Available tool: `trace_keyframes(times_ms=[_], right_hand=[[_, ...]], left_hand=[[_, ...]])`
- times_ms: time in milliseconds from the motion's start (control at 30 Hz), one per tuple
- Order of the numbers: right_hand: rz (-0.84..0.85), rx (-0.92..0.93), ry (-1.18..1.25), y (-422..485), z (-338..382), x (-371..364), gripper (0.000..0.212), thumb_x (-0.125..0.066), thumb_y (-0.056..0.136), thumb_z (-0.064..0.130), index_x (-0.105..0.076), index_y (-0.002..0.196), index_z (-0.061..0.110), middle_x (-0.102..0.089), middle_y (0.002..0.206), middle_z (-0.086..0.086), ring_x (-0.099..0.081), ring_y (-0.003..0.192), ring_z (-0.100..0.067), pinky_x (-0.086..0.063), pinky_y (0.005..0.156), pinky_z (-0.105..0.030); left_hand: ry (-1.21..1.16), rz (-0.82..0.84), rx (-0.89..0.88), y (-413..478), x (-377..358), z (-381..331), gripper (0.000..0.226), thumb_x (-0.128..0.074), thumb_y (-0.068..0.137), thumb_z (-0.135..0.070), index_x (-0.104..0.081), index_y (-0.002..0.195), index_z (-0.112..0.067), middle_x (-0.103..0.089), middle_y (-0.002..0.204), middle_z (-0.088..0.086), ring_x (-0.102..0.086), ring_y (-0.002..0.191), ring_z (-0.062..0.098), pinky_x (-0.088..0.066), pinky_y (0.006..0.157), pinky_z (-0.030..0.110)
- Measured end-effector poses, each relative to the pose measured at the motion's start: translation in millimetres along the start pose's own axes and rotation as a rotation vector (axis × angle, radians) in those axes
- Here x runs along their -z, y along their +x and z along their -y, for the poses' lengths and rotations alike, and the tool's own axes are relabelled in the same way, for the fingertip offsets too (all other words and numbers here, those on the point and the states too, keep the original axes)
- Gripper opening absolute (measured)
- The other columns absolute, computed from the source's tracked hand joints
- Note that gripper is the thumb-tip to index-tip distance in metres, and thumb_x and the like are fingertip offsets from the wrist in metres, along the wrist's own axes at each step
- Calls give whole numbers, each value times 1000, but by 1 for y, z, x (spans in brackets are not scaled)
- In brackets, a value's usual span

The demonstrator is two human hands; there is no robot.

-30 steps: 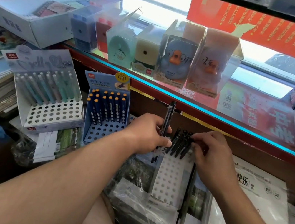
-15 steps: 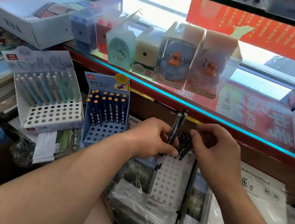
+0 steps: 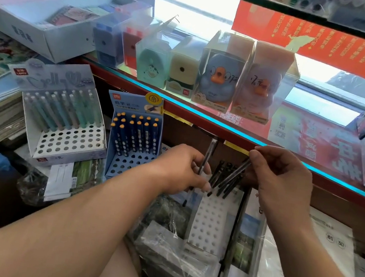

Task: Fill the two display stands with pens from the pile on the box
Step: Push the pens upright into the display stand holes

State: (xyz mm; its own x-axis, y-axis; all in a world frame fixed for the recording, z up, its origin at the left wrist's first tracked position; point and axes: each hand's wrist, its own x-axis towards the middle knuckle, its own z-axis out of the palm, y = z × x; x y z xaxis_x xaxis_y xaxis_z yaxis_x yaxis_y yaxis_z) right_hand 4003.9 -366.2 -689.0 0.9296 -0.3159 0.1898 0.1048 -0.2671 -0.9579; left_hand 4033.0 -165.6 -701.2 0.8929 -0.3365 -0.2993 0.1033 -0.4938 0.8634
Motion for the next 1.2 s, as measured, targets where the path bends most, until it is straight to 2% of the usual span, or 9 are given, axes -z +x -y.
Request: trace_keyframes(times_ms=[133, 233, 333, 567, 833, 933, 1067, 1200], right_hand=[[92, 107, -271, -8, -13, 0, 14, -76, 91, 24, -76, 102, 31, -72, 96, 13, -69, 92, -8, -60, 88, -37], [121, 171, -384, -14, -18, -6, 17, -75, 91, 23, -76, 107, 28, -70, 99, 15, -65, 94, -2, -58, 88, -30], [136, 199, -421, -18, -23, -10, 19, -75, 92, 22, -76, 110, 27, -68, 99, 17, -64, 94, -1, -57, 86, -25], [144, 210, -431, -15, -23, -14, 19, -74, 92, 23, -75, 111, 26, -67, 100, 17, -63, 94, 2, -53, 82, -17], [169, 216, -463, -17, -27, -13, 17, -74, 92, 23, -76, 109, 24, -67, 100, 17, -62, 93, 3, -48, 75, -8], [199, 202, -489, -17, -28, -16, 19, -73, 93, 24, -77, 111, 23, -65, 101, 17, -61, 91, 4, -48, 75, -10], [168, 210, -543, -18, -25, -20, 22, -73, 93, 23, -73, 115, 24, -65, 96, 15, -61, 85, 1, -51, 73, -17], [188, 263, -647, -19, -26, -23, 14, -74, 90, 18, -73, 104, 21, -59, 90, 16, -58, 81, -2, -50, 71, -18]], left_hand=[[34, -132, -25, 2, 6, 2, 24, -89, 78, -19, -70, 94, -20, -63, 74, -3, -64, 70, 14, -63, 77, 41], [46, -203, -66, 2, 10, 1, 25, -89, 78, -19, -68, 91, -20, -68, 77, 0, -67, 67, 15, -61, 67, 35], [40, -265, -83, 4, 12, 2, 24, -89, 78, -19, -69, 92, -21, -69, 79, 1, -68, 66, 15, -60, 65, 35], [58, -208, -90, 8, 10, 5, 19, -85, 83, -19, -72, 95, -26, -67, 82, -2, -69, 74, 17, -63, 74, 39], [81, -150, -102, 8, 6, 3, 16, -82, 86, -20, -70, 96, -26, -66, 80, -1, -66, 71, 15, -59, 66, 35], [74, -142, -106, 8, 5, 2, 16, -81, 87, -20, -71, 97, -26, -65, 79, -3, -64, 70, 14, -53, 63, 30], [80, -133, -101, 8, 4, 2, 16, -81, 87, -21, -70, 95, -28, -66, 78, -4, -65, 70, 12, -53, 64, 29], [77, -133, -94, 8, 5, 3, 16, -81, 87, -21, -70, 97, -28, -66, 79, -3, -65, 72, 13, -53, 64, 30]])
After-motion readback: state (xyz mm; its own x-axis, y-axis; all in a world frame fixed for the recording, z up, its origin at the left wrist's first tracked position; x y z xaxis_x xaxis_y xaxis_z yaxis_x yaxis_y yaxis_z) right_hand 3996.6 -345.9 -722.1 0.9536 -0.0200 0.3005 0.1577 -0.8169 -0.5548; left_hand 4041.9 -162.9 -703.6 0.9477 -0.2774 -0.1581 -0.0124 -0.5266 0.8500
